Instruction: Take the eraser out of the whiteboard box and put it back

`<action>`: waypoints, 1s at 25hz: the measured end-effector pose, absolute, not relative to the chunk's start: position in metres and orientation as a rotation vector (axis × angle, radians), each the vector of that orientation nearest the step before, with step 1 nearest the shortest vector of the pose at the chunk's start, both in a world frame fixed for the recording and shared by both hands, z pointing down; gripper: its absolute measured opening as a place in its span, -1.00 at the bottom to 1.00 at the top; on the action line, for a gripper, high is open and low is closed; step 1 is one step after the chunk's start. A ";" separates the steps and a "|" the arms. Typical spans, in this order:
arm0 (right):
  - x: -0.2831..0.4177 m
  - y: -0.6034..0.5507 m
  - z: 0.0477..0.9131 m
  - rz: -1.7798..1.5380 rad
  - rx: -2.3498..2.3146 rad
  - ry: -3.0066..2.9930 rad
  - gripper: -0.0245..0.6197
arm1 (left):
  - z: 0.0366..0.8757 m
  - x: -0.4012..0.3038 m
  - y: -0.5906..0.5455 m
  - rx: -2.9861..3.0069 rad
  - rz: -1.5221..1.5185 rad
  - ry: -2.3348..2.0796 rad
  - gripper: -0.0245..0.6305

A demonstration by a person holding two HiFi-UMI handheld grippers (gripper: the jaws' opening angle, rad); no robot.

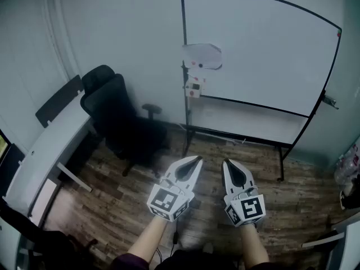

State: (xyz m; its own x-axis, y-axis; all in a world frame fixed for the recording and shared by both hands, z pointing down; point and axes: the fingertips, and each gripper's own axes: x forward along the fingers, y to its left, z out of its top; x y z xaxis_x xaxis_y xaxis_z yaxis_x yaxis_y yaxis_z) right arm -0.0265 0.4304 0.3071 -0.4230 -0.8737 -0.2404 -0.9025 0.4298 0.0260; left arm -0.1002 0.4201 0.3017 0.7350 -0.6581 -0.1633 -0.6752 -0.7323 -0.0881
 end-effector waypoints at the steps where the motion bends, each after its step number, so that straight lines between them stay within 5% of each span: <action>1: -0.027 0.430 0.307 0.226 -1.562 2.492 -0.91 | 0.302 -0.100 0.420 -2.793 0.182 1.079 -0.91; 25: 0.027 0.429 0.319 0.188 -1.494 2.522 -0.91 | 0.317 -0.049 0.414 -2.801 0.140 1.122 -0.91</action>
State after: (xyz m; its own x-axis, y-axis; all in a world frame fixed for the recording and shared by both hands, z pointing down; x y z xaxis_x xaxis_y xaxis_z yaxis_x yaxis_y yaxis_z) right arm 0.0265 0.4291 0.3195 -0.4671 -0.8513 -0.2389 -0.8773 0.4798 0.0053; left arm -0.0490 0.4137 0.3168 0.7209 -0.6806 -0.1307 -0.6918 -0.7179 -0.0776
